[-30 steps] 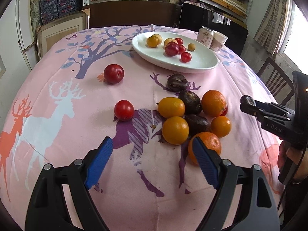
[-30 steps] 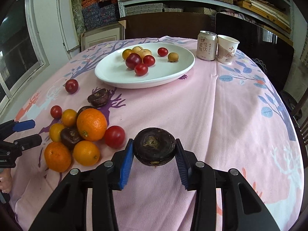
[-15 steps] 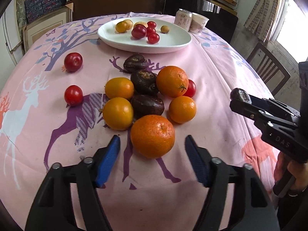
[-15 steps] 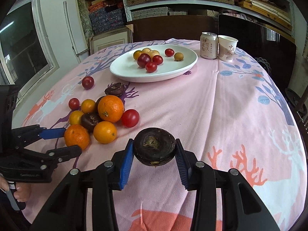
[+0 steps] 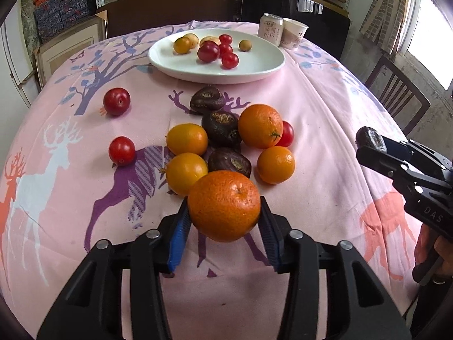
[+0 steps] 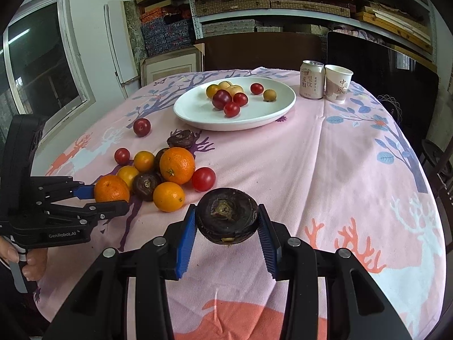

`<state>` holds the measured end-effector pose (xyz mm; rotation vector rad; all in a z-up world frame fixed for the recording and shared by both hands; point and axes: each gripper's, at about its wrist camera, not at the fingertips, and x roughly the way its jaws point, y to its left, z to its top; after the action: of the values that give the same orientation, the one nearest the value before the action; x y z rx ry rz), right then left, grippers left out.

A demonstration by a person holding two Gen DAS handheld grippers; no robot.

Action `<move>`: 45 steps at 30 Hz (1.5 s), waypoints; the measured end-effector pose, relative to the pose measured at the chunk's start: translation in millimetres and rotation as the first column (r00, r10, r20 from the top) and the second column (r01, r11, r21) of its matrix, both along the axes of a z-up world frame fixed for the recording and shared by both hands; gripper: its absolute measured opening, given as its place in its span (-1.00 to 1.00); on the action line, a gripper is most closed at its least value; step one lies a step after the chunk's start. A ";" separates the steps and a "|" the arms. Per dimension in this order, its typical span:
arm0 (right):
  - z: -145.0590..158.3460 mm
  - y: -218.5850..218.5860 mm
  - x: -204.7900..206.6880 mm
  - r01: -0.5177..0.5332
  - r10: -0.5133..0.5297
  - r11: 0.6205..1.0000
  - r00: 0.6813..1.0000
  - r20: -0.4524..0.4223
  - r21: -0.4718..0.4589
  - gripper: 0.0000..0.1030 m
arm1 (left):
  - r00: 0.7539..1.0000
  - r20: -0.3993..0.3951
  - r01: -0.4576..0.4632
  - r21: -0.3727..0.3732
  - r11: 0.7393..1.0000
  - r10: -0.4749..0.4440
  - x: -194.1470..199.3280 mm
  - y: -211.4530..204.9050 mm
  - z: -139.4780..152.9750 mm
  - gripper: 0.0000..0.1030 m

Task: Organize fruits
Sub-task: 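Grasp a large orange with the left gripper while the right gripper holds the brown fruit, then carry the orange and brown fruit onto the white plate and open both grippers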

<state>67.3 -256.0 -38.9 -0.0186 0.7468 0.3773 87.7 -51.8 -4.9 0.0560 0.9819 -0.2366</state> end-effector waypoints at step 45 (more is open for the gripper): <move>5.5 33.6 146.0 0.038 -0.037 0.997 0.999 0.012 -0.073 0.33 | 0.976 0.193 -0.101 -0.006 0.995 0.100 164.8 13.5 43.2 0.67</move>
<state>213.3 -222.4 -33.4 -0.0753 0.7492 0.3139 252.4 -38.2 38.3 0.0322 0.7891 -0.1328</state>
